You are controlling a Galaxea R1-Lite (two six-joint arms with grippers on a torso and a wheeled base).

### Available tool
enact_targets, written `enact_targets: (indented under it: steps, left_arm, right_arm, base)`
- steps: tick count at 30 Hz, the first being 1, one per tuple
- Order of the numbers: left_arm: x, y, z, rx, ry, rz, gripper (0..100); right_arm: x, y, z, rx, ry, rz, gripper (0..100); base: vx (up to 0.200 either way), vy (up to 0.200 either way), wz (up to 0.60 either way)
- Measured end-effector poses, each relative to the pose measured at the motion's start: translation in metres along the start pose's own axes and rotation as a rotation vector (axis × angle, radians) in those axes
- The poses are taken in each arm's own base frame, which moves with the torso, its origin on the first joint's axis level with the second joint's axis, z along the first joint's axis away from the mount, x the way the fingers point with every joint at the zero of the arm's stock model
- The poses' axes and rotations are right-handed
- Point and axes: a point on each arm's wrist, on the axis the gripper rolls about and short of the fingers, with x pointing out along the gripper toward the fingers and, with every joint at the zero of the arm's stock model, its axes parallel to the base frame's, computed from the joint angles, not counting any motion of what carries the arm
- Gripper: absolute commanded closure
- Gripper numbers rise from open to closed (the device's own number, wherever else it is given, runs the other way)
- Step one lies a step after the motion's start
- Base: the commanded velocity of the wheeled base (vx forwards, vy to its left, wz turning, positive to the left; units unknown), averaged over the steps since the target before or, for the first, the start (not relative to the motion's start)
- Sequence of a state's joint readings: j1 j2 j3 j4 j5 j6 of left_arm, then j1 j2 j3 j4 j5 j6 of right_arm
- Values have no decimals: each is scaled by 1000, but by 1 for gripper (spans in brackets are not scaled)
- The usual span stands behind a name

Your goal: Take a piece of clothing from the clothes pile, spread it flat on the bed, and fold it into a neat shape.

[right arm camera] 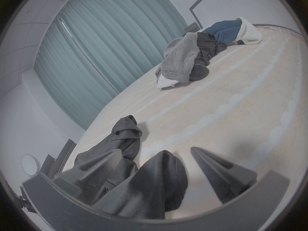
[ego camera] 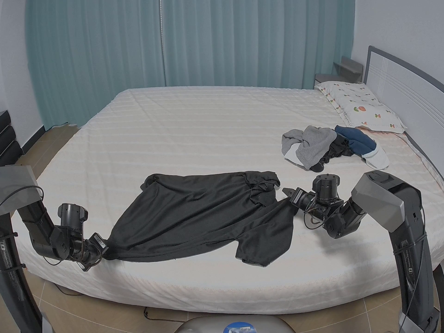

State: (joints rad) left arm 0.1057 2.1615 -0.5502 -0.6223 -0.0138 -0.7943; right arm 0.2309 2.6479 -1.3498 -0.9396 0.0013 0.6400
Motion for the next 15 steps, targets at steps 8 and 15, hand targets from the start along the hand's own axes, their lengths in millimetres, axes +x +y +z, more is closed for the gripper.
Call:
enact_targets:
  steps: [8,15]
  left_arm:
    - [1,0,-1,0,0,-1,100]
    - [1,1,-1,1,2,-2,100]
  right_arm:
    - [-32,-8,2,8,119,31,0]
    - [-78,-15,-16,16,277,15,0]
  base:
    - [0,0,0]
    - [0,0,0]
